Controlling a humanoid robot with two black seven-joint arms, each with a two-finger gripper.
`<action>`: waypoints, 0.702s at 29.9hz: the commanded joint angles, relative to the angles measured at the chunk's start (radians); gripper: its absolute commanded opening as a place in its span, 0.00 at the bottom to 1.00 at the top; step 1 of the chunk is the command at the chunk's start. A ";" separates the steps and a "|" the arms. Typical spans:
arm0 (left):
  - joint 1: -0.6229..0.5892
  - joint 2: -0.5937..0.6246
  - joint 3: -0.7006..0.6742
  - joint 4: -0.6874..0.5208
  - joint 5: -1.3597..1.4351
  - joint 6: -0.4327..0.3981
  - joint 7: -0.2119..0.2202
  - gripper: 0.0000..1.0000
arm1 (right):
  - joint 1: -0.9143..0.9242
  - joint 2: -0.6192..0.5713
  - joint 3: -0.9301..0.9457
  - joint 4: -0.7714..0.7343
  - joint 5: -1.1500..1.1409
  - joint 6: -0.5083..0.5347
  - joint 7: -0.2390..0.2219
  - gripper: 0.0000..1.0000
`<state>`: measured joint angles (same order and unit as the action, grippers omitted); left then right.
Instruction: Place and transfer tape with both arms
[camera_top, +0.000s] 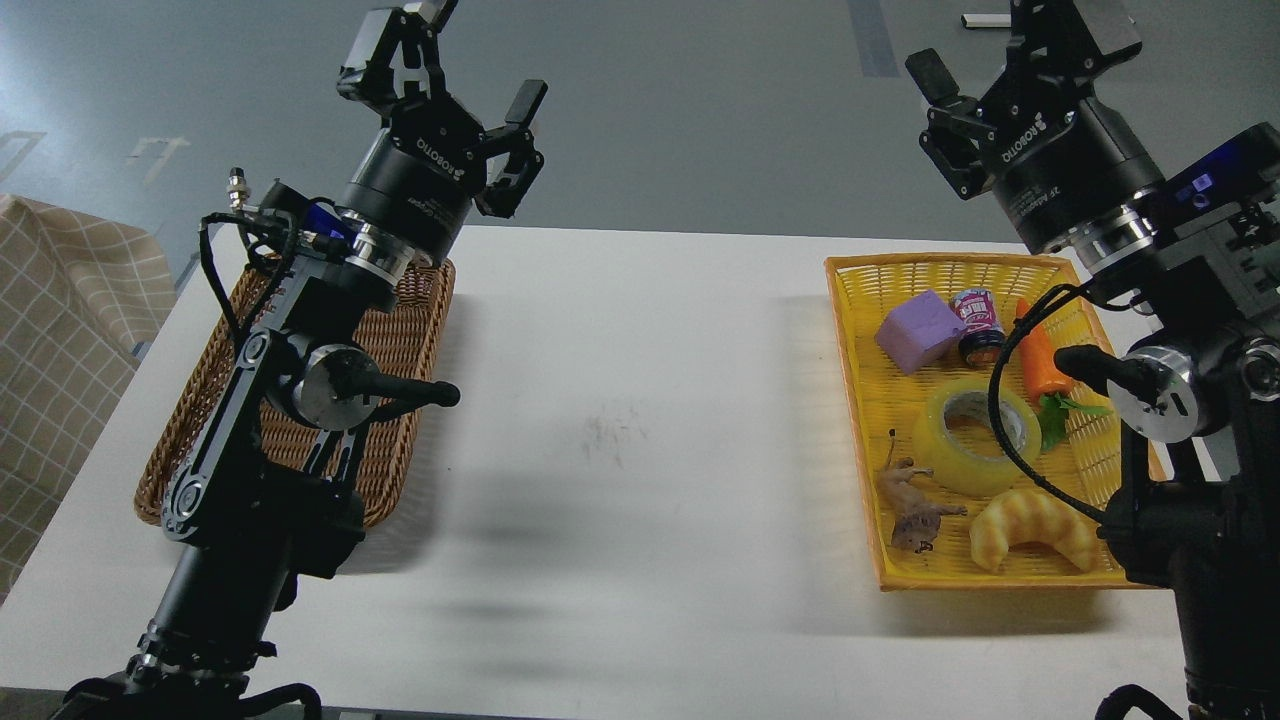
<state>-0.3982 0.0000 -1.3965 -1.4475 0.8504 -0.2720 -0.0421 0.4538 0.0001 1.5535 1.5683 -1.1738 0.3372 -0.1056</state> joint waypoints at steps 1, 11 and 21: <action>0.004 0.000 0.010 -0.005 -0.001 -0.003 -0.002 0.98 | -0.001 0.000 -0.001 0.009 0.000 -0.012 0.000 1.00; 0.004 0.000 0.008 -0.002 -0.013 0.001 -0.005 0.98 | -0.011 0.000 -0.003 0.016 0.000 -0.014 0.000 1.00; 0.004 0.000 0.011 0.002 -0.036 -0.004 -0.002 0.98 | -0.007 0.000 -0.003 0.016 0.002 -0.014 0.000 1.00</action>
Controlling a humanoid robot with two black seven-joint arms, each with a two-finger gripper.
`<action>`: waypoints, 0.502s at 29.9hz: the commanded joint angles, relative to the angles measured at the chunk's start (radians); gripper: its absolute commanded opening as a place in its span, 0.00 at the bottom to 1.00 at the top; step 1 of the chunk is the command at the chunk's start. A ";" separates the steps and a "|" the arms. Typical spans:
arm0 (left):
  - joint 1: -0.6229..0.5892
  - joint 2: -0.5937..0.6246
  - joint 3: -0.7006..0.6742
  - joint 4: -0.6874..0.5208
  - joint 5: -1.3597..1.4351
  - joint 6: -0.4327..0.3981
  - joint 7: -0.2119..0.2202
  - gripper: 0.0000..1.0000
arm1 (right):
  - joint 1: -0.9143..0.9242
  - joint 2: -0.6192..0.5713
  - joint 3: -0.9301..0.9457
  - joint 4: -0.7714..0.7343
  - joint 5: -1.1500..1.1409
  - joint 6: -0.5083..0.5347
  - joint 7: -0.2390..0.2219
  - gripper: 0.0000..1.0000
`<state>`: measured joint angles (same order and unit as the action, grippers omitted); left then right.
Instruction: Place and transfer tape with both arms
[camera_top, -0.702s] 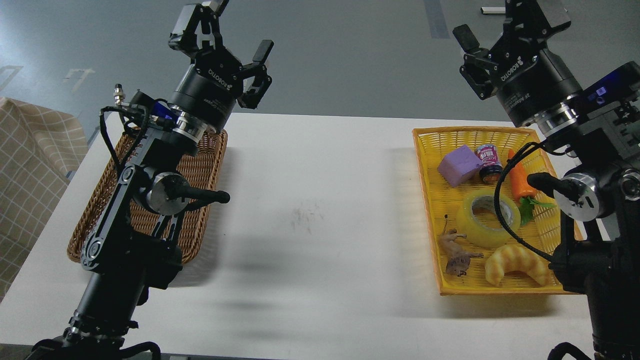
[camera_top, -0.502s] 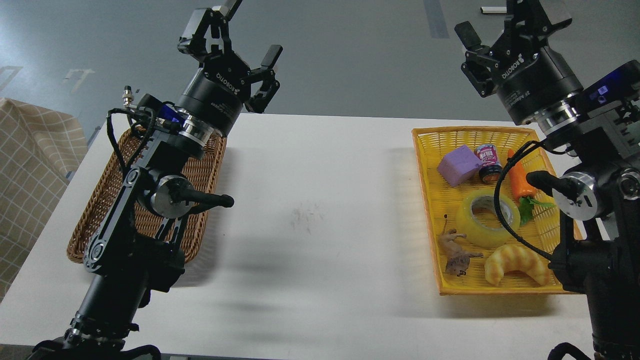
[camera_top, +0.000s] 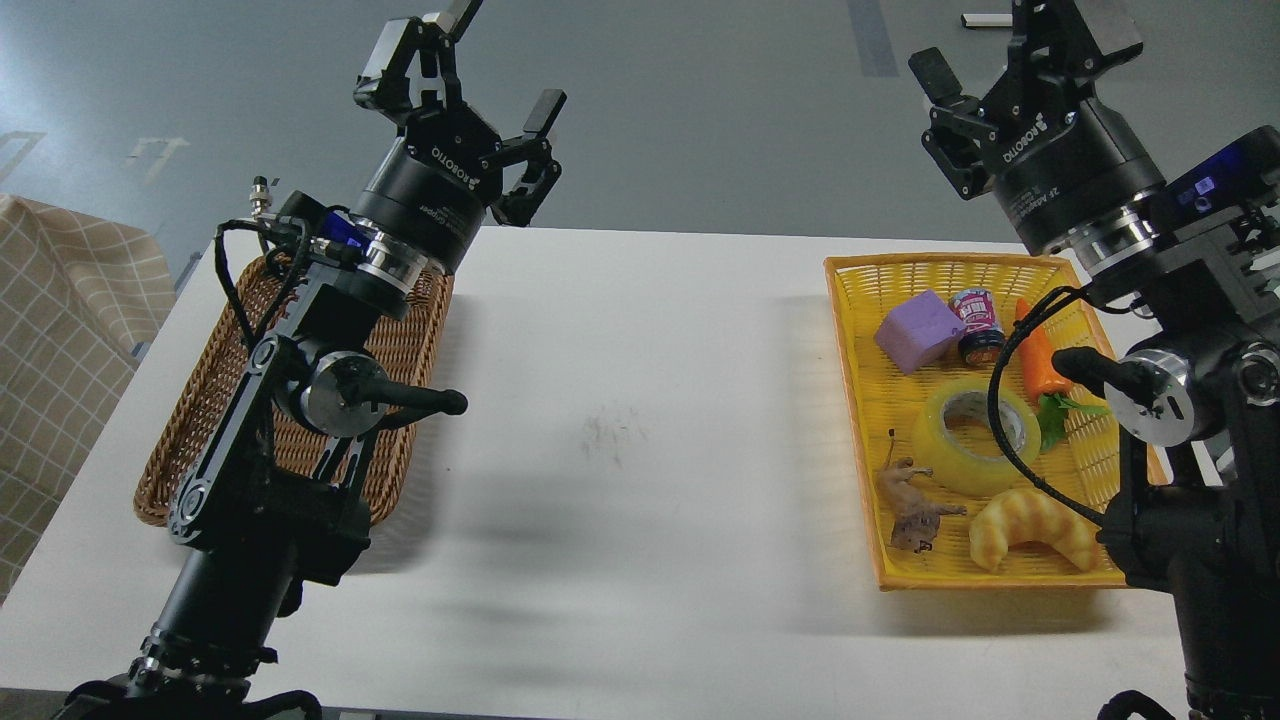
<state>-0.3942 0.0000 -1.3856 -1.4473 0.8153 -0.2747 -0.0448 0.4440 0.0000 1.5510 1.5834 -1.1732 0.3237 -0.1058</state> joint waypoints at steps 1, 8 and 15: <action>0.000 0.000 0.000 0.002 -0.002 -0.001 0.002 0.98 | 0.002 0.000 0.000 0.001 0.001 0.000 0.000 1.00; -0.009 0.000 0.002 0.001 -0.035 -0.009 -0.001 0.98 | -0.002 0.000 0.000 0.006 0.001 0.000 0.000 1.00; -0.014 0.000 0.003 0.001 -0.033 -0.012 0.000 0.98 | -0.019 0.000 0.000 0.009 0.001 0.002 0.002 1.00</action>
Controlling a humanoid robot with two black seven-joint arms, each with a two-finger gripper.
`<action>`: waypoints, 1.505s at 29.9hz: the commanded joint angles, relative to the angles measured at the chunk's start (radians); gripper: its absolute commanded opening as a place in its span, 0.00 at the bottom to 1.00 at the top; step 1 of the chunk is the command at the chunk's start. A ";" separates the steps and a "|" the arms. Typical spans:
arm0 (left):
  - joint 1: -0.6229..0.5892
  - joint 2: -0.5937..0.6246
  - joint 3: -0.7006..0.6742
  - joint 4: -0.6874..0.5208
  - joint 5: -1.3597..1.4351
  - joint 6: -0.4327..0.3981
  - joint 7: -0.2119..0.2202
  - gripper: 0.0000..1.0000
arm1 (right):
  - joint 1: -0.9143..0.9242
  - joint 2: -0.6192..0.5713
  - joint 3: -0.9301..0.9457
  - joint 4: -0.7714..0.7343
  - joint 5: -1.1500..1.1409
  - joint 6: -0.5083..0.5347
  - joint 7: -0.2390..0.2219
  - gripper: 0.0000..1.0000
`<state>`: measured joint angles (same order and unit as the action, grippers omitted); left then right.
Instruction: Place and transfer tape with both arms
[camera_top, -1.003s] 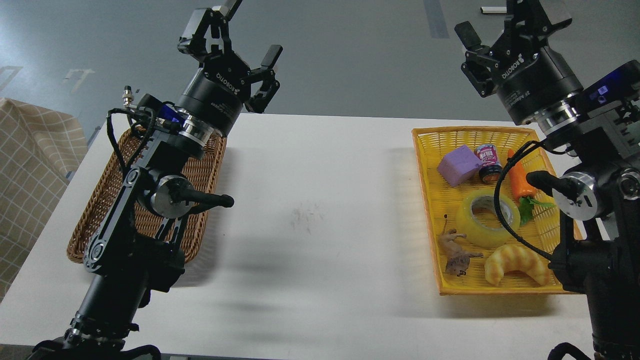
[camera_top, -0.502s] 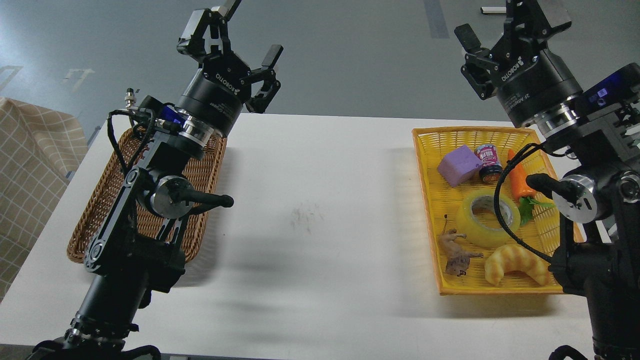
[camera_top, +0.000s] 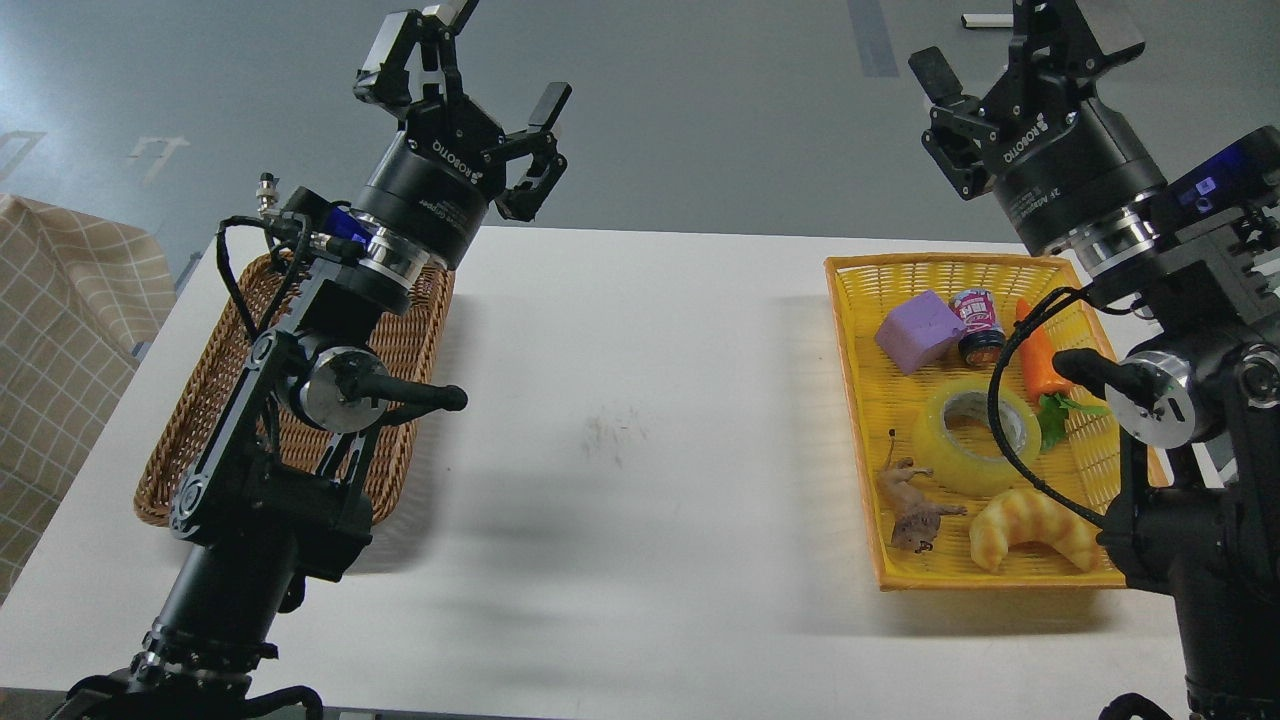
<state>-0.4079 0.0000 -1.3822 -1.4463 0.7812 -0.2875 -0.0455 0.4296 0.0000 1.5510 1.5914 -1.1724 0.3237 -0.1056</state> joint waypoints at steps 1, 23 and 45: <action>0.001 0.000 0.000 0.000 0.001 0.001 0.001 0.98 | -0.005 0.000 0.000 0.002 0.000 0.002 0.001 1.00; -0.008 0.000 0.002 0.004 0.001 0.011 0.009 0.98 | -0.008 0.000 -0.002 0.032 0.000 0.002 -0.011 1.00; -0.003 0.000 -0.001 -0.002 0.001 0.016 -0.001 0.98 | -0.017 0.000 0.000 0.032 0.000 -0.003 -0.011 1.00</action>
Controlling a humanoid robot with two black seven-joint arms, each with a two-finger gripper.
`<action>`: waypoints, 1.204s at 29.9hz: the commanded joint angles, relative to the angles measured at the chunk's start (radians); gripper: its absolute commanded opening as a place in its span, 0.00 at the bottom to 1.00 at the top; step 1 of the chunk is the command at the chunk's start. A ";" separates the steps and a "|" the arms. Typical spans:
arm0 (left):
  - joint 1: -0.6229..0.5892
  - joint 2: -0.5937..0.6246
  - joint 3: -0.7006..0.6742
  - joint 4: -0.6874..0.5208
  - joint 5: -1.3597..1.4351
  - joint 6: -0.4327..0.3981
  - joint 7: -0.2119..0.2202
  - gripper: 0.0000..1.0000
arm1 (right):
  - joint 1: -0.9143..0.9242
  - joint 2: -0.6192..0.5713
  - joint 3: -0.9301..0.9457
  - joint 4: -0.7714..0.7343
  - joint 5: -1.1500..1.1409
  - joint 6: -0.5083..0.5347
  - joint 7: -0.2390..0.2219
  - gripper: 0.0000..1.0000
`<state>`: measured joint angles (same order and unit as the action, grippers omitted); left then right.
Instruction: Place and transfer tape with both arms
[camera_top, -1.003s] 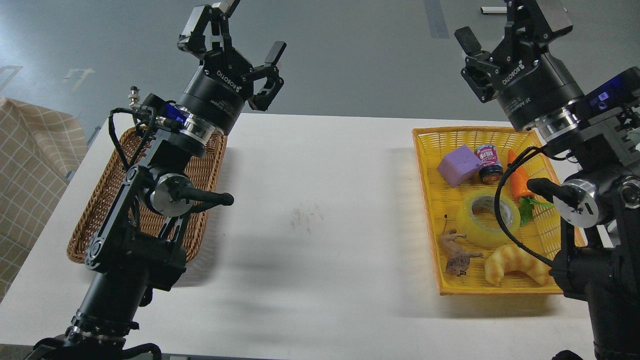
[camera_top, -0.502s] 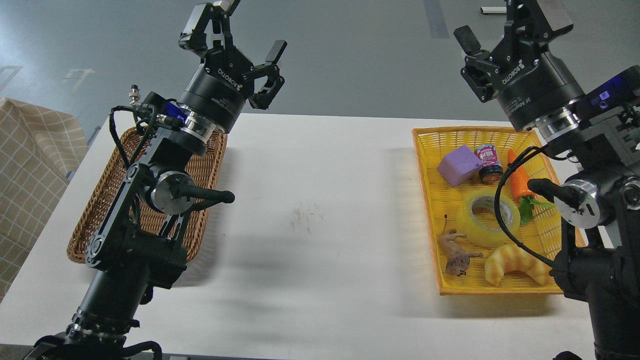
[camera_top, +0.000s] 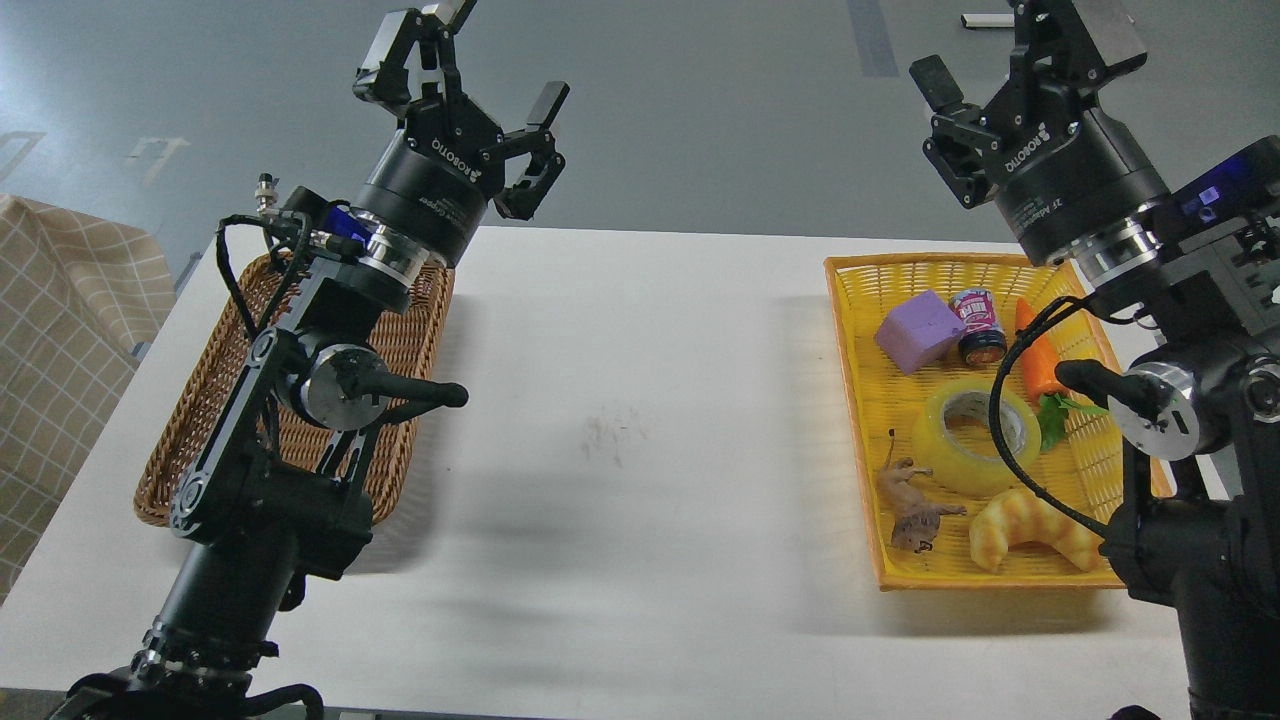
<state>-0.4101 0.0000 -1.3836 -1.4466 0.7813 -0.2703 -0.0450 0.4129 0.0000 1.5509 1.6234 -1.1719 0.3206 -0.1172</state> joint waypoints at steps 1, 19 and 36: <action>-0.001 0.000 0.000 -0.001 0.001 0.000 -0.003 0.98 | 0.000 0.000 0.000 0.001 0.000 0.000 0.001 1.00; -0.003 0.011 0.000 0.002 -0.001 -0.003 -0.010 0.98 | 0.001 0.000 0.000 0.000 0.000 0.002 -0.001 1.00; 0.008 0.017 -0.012 0.002 -0.001 -0.001 -0.010 0.98 | 0.000 -0.250 -0.130 0.009 -0.357 0.005 0.001 1.00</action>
<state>-0.4056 0.0163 -1.3954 -1.4448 0.7807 -0.2718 -0.0553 0.4143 -0.1565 1.4649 1.6337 -1.4135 0.3256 -0.1170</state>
